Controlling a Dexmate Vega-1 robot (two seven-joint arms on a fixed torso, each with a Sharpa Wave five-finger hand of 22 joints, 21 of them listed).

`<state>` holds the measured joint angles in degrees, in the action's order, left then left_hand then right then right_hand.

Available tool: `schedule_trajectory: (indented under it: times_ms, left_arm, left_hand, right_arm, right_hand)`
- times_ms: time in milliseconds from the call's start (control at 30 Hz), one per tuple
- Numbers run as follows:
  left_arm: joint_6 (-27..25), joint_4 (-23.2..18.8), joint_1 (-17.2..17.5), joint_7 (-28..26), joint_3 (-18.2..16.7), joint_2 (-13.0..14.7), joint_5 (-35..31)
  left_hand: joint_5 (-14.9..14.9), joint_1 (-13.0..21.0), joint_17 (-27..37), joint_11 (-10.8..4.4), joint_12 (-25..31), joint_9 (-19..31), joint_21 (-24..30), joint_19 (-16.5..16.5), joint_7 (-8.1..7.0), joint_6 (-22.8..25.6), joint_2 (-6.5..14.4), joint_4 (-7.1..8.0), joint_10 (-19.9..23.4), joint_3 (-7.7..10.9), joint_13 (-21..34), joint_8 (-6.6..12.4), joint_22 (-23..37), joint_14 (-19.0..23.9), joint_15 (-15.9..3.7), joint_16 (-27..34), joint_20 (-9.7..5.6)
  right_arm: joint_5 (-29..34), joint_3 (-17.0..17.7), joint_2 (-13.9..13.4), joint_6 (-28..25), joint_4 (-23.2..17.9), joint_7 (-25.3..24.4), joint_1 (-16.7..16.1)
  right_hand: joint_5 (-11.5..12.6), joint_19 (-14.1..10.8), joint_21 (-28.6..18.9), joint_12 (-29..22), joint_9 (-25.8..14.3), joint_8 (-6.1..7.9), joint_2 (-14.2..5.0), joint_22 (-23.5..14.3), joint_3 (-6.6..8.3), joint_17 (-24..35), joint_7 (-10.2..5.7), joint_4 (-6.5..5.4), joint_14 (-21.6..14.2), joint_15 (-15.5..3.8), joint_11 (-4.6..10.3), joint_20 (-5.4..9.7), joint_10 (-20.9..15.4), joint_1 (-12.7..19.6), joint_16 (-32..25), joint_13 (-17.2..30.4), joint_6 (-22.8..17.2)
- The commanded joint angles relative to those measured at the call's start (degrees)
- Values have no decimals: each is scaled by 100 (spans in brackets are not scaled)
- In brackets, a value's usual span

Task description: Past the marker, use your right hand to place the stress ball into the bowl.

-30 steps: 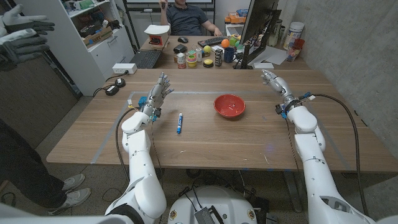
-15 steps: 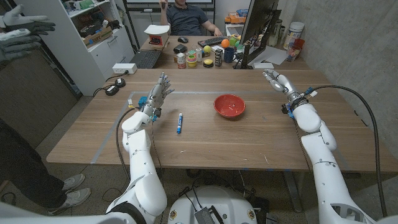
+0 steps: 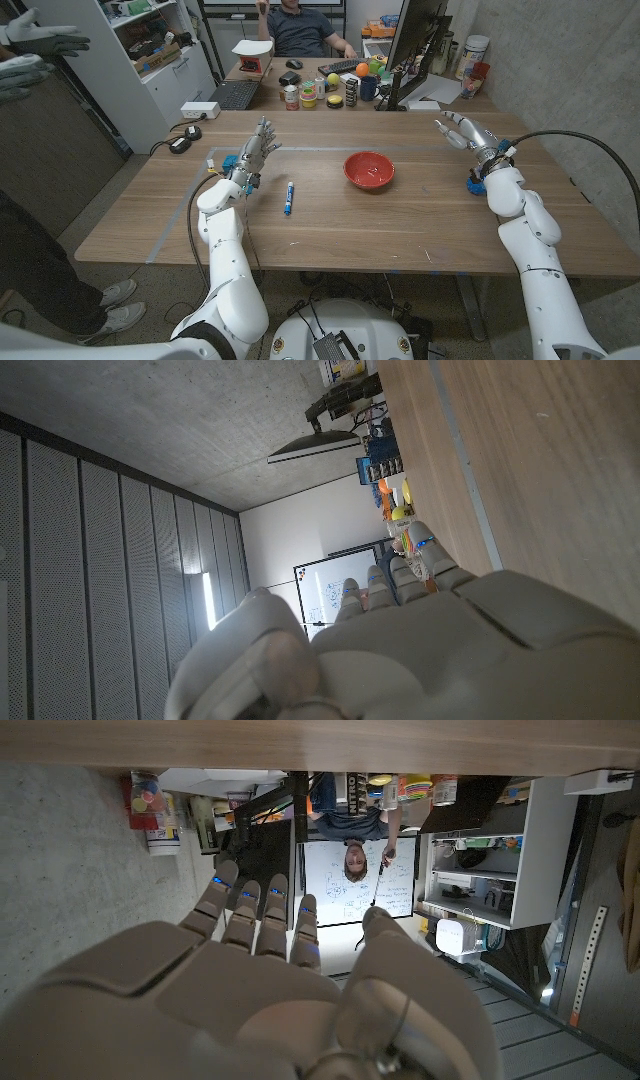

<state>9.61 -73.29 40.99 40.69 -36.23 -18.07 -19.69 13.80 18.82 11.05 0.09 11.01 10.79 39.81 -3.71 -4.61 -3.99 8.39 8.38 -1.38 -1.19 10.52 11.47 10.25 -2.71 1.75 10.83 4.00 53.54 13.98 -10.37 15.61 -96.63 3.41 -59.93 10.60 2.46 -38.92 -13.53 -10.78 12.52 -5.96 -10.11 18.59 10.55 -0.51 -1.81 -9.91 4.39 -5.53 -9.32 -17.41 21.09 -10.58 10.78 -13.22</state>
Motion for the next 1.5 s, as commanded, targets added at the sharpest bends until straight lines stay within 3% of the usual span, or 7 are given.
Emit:
schedule_trajectory:
  times_ms: [33, 433, 700, 1133, 1167, 1500]
  left_arm:
    - [63, 136, -70, 127, 28, 32, 4]
    - [130, 354, -150, 169, 51, 48, -9]
    - [162, 410, -198, 157, 71, 41, -38]
    - [175, 464, -224, 144, 81, 39, -75]
    - [178, 465, -224, 145, 81, 38, -75]
    - [170, 420, -204, 153, 85, 13, -76]
  left_hand:
    - [56, -5, 9, 24, 40, 23, -14, -17, -43, 8, -2, 22, -38, -19, 28, 12, 32, -35, -1, 28, 31]
    - [58, -10, 8, 15, 38, 23, -24, -17, -44, 10, -2, 21, -45, -22, 28, 13, 32, -37, 5, 27, 30]
    - [59, -14, 8, 25, 39, 23, -30, -11, -44, 5, -2, 20, -44, -24, 28, 10, 32, -34, 0, 28, 31]
    - [62, -21, 8, 13, 39, 23, -42, -5, -47, 9, -4, 19, -47, -29, 28, 12, 33, -33, -1, 28, 27]
    - [62, -21, 8, 20, 38, 23, -44, -7, -47, 9, -4, 18, -49, -29, 28, 12, 33, -34, 1, 27, 26]
    - [65, -26, 7, 15, 42, 23, -52, 1, -44, -3, -3, 17, -41, -31, 28, 7, 33, -36, 4, 26, 47]
  right_arm:
    - [647, 201, -474, -242, -389, -213, -318]
    - [1162, 350, -855, -474, -642, -141, -591]
    - [1523, 344, -965, -777, -777, -47, -736]
    - [1709, 265, -1013, -1254, -843, 616, -751]
    - [1714, 258, -1018, -1276, -847, 658, -749]
    - [1836, 146, -1095, -1497, -915, 1156, -734]
  right_hand:
    - [-22, -18, 27, 21, -13, -3, 101, -18, -5, 8, -30, 60, 23, -11, 44, -163, -16, 14, 1, 26, -38]
    - [-13, -120, 43, 37, -14, -27, 182, -14, -9, -2, -66, 151, -76, -112, 129, -250, 4, 67, -36, 26, -33]
    - [-5, -196, 89, 138, -18, -120, 279, -16, -12, -3, -120, 270, -83, -189, 290, -247, 254, 140, -27, 28, 176]
    - [-16, -156, 247, 275, -29, -215, 418, -18, -77, 13, -180, 368, 208, -153, 342, -307, 807, 121, 22, 34, 615]
    - [-14, -167, 260, 289, -31, -208, 429, -19, -84, 14, -181, 381, 217, -152, 399, -307, 885, 125, 16, 34, 639]
    - [-6, -464, 243, 282, -34, -192, 535, -19, -131, -3, -178, 482, 205, -190, 438, -299, 1107, 178, -6, 33, 808]
